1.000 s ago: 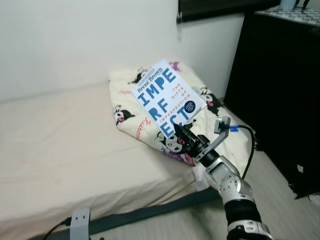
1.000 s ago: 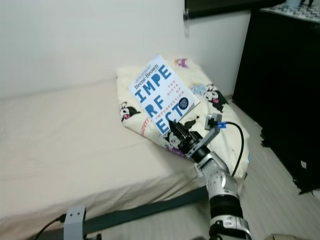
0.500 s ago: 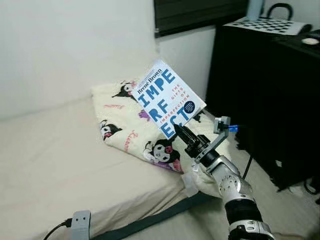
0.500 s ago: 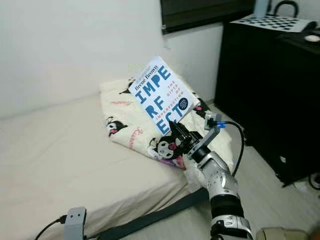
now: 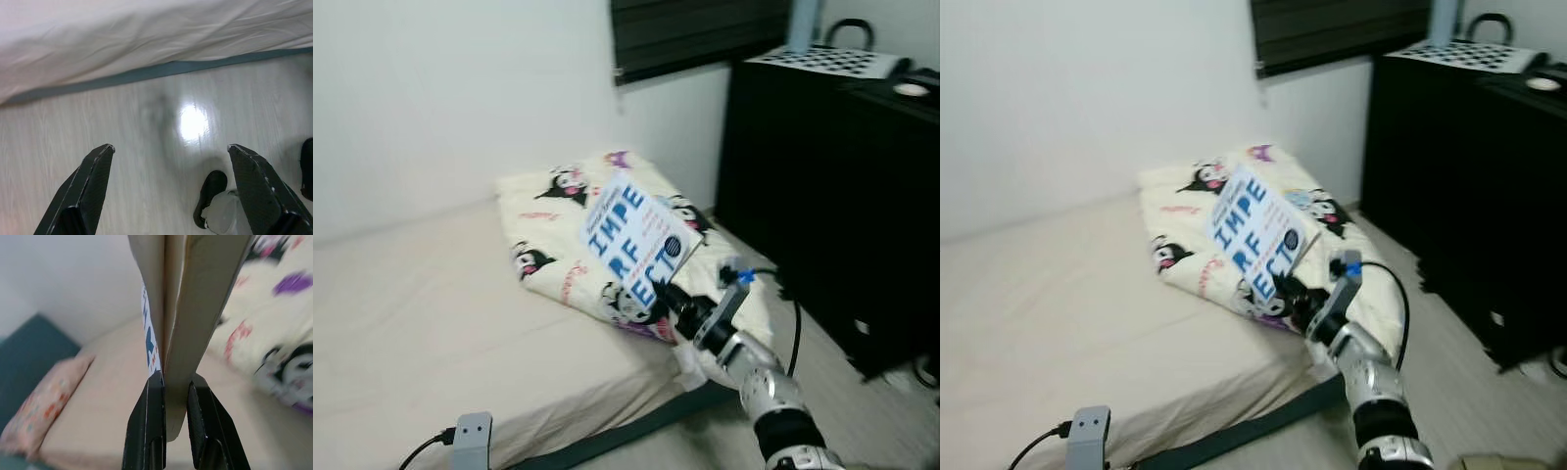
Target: Clean up the room
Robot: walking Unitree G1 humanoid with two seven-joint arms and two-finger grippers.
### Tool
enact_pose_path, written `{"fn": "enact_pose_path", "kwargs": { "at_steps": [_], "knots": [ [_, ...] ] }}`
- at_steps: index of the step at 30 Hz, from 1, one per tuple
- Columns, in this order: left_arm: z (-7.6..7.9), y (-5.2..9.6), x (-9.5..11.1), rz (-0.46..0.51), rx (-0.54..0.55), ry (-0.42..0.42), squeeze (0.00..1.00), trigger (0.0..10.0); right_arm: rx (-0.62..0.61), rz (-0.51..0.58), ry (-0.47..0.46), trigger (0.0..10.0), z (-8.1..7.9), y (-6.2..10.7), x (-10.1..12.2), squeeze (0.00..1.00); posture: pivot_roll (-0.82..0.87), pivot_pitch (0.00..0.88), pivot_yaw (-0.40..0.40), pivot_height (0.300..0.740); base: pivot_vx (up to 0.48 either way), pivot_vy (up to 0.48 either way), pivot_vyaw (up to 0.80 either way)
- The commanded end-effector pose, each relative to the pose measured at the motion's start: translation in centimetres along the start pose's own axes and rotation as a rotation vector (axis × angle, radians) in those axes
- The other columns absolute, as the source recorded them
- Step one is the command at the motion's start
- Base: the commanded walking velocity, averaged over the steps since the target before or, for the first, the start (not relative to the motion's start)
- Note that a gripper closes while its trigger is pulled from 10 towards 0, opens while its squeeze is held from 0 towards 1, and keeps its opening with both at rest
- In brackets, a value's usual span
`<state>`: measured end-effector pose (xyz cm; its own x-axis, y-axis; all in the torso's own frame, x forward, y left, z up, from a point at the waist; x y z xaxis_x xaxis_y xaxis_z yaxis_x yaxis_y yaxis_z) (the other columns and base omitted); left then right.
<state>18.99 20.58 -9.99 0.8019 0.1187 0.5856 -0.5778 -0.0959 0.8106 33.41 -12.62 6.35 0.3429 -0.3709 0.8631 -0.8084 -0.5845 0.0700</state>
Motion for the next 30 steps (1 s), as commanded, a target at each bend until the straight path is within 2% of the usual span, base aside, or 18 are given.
{"fn": "enact_pose_path", "kwargs": {
  "at_steps": [1,7,13,17,28,30],
  "knots": [
    [-0.6,0.0,-0.2,-0.013,0.025,0.022,0.00,10.0,0.001,0.012,0.026,10.0,0.0,-0.1,0.0,0.00,-0.17,0.000,0.087,0.740,0.000,0.000,0.79],
    [-0.5,0.0,-0.5,-0.048,0.037,0.025,0.00,10.0,-0.059,-0.062,0.045,10.0,1.1,0.8,-1.8,0.00,-0.17,0.000,0.086,0.740,0.000,0.000,0.79],
    [-0.5,0.0,-0.5,-0.038,0.038,0.034,0.00,10.0,-0.125,-0.108,0.034,10.0,2.4,1.9,-3.1,0.00,-0.17,0.000,0.081,0.740,-0.441,0.000,0.79],
    [-0.6,0.0,-0.4,-0.038,0.038,0.001,0.00,10.0,-0.177,-0.150,0.026,10.0,3.4,2.9,-4.2,0.00,-0.17,0.000,0.082,0.740,0.000,0.000,0.79],
    [-0.4,0.0,-0.3,-0.027,0.008,-0.038,0.00,10.0,-0.233,-0.191,0.015,10.0,4.2,4.1,-5.7,0.00,-0.18,0.000,0.089,0.740,0.000,0.000,0.79],
    [-0.4,0.0,-0.3,-0.033,0.005,-0.046,0.00,10.0,-0.235,-0.193,0.015,10.0,4.2,4.1,-5.8,0.00,-0.18,0.000,0.090,0.740,0.000,-0.420,0.79]
  ]
}}
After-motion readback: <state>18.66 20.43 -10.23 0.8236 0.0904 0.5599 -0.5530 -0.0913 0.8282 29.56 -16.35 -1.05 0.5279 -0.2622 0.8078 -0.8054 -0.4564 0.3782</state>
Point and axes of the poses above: a point about 5 cm out from each wrist's last joint towards the gripper, its own y axis pointing back from the gripper into the wrist, its own x axis along the axis of the wrist's last joint, z = x × y, the point moved 2 cm from there along -y, pointing out of the wrist towards the gripper, and after that the axes turned 1 degree about -y, right-handed, at the moved point
